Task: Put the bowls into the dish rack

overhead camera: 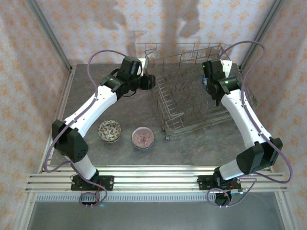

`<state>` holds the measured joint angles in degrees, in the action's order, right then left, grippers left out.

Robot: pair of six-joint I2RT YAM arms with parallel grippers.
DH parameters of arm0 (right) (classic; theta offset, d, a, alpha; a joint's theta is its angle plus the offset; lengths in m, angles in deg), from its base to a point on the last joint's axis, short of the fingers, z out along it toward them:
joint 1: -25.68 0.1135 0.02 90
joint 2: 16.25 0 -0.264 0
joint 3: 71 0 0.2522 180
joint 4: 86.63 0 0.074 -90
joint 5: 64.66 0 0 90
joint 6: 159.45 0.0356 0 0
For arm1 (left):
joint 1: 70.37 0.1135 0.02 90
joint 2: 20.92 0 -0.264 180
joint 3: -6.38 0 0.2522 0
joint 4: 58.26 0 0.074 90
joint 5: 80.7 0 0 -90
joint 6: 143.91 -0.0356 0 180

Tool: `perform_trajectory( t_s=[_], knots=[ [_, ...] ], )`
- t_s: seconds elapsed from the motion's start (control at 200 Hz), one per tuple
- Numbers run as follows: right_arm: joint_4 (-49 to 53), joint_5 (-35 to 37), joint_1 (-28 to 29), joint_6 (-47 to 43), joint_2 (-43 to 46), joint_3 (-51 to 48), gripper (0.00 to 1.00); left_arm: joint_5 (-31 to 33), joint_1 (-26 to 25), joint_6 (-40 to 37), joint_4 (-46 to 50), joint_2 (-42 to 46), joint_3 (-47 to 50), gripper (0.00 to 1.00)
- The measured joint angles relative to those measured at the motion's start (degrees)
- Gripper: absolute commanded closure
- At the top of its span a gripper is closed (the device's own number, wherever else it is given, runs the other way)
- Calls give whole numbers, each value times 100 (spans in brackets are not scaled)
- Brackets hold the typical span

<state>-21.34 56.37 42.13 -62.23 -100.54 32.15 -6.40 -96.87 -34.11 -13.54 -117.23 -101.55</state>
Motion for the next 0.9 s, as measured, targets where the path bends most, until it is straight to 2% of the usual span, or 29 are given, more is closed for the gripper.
perform_trajectory(
  t_s=[0.505,0.901],
  knots=[
    [120,1213,-50,-26,-894,61,100,7,79,13,-105,197,251,47],
    [98,1722,-114,-291,-1331,61,100,15,116,15,-127,197,291,46]
  ],
)
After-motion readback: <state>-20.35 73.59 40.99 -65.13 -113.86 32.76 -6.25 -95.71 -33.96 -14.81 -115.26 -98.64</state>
